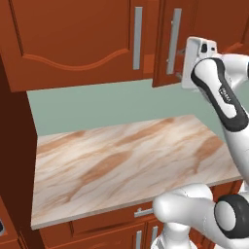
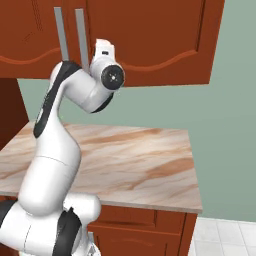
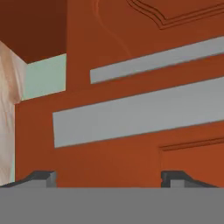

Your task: Close all open cabinet doors.

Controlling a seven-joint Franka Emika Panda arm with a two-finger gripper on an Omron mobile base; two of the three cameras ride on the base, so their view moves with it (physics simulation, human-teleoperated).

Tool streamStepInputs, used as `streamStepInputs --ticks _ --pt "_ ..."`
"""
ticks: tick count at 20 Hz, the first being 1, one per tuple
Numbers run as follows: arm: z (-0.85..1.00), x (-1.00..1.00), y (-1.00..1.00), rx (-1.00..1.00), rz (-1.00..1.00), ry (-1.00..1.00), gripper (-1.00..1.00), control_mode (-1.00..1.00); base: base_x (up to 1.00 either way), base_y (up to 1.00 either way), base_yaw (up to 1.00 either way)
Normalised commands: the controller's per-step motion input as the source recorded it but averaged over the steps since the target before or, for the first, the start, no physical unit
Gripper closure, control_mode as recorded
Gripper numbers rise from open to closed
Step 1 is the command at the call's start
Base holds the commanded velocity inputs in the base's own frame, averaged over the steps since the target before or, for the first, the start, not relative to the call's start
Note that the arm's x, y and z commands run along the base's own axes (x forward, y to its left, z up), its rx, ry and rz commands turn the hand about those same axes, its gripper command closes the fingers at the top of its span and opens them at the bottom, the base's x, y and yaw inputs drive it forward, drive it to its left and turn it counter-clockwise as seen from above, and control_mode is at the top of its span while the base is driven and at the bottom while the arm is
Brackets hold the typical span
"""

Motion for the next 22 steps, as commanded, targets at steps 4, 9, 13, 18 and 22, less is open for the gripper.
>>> streamStepInputs --ticks 4,9,13,18,22 --pt "0.00 1.00 0.20 -0.09 -0.22 0.08 -1.00 -1.00 0.00 0.00 0.00" --pt "0.00 1.00 0.18 -0.08 -0.21 0.06 -1.00 -1.00 0.00 0.00 0.00" --pt "0.00 1.00 0.11 -0.06 -0.20 0.04 -1.00 -1.00 0.00 0.00 0.00" --pt "0.00 0.54 0.00 -0.01 -0.14 0.02 -1.00 -1.00 0.00 0.00 0.00" --pt "-0.19 -0.06 -0.02 0.00 -0.04 -0.11 -1.00 -1.00 0.00 0.00 0.00"
